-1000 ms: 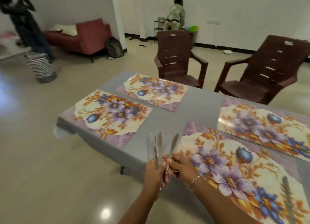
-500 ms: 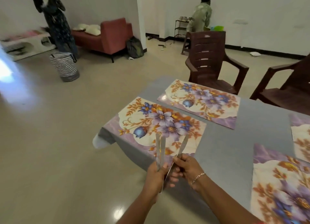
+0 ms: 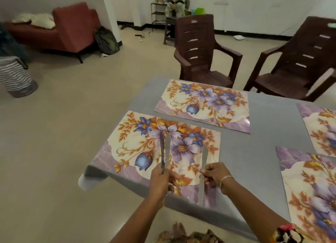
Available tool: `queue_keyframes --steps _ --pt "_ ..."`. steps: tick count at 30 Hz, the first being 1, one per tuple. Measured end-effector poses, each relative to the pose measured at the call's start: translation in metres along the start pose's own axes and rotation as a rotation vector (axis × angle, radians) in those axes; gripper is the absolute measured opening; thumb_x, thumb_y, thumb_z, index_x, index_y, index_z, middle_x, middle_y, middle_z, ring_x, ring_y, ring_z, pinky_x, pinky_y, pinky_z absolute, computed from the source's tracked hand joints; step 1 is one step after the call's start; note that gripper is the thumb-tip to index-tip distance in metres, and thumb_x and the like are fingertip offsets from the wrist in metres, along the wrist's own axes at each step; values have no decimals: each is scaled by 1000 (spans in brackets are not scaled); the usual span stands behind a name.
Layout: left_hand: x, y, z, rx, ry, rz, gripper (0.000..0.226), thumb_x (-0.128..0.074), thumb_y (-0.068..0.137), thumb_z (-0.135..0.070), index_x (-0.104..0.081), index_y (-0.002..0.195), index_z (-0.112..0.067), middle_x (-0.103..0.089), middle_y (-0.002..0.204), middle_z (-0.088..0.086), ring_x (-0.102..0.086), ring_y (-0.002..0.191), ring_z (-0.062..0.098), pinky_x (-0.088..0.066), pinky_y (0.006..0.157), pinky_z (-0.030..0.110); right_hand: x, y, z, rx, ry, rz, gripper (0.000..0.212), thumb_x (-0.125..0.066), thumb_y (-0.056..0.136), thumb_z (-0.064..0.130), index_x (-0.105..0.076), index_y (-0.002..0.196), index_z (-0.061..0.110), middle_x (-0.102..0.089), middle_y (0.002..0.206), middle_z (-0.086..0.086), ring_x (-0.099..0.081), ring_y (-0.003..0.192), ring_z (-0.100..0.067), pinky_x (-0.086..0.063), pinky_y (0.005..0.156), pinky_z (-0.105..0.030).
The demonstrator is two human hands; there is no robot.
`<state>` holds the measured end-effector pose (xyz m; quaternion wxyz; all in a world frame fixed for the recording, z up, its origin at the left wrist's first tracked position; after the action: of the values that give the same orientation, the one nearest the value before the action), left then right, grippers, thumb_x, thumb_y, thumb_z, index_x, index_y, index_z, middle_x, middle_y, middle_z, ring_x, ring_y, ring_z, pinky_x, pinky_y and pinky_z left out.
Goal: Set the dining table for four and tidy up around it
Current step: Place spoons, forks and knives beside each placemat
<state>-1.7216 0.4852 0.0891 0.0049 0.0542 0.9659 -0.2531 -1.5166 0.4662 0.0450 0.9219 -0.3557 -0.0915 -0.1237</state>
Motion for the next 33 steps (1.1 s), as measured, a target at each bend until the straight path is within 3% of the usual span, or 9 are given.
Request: queue_keyframes --steps 7,13,16,19,23,28,33 --pt "-6 44 -22 -4 85 45 30 -39 100 -10 -57 76 -1 -61 62 9 -50 42 6 -39 41 16 3 14 -3 -43 -29 -138 21 -68 81 5 -57 63 3 -55 55 -11 -53 45 -21 -52 52 -30" --pt "-15 69 -18 14 122 138 15 -40 100 -12 -50 104 -1 -62 65 8 -53 45 9 -40 40 17 5 12 -1 -46 -129 -221 23 -70 80 11 -58 61 6 -57 54 -7 -57 46 -17 -56 53 -29" --pt "-20 74 -20 28 128 191 14 -41 100 -11 -50 92 -4 -61 66 10 -51 42 8 -38 38 16 10 8 4 -10 -293 -317 24 -65 84 13 -54 62 11 -59 58 -4 -57 50 -14 -54 58 -28" --pt "-21 79 -21 44 168 223 22 -40 100 -10 -51 81 -11 -60 65 10 -50 44 11 -37 38 17 10 -4 18 41 -631 -450 13 -57 87 22 -56 82 11 -66 87 -11 -61 78 -24 -43 67 -27" --pt "-20 87 -20 55 208 295 21 -40 99 -6 -53 84 2 -58 59 10 -46 34 5 -34 35 15 -16 -5 26 24 -887 -480 29 -45 94 27 -48 117 9 -61 114 -10 -60 104 -27 -45 83 -30" --pt "-11 91 -19 71 236 365 15 -39 99 -3 -50 91 3 -60 55 7 -46 35 8 -35 33 16 -24 -3 28 -9 -942 -545 26 -41 96 17 -45 120 10 -59 119 -10 -59 107 -26 -45 87 -30" --pt "-6 89 -21 91 211 431 20 -40 99 -6 -49 82 -3 -61 52 3 -45 32 5 -33 32 15 -9 -11 16 -35 -771 -607 19 -46 95 24 -55 103 10 -66 102 -12 -62 91 -28 -46 74 -28"
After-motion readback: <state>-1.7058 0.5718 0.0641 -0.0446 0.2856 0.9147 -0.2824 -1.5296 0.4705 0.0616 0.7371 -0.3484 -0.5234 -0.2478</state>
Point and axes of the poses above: each hand's wrist, its own y-axis towards the middle knuckle, its own x-axis out of the back of the hand, z = x × y, the point moved 10 cm from there along y, towards the middle knuckle
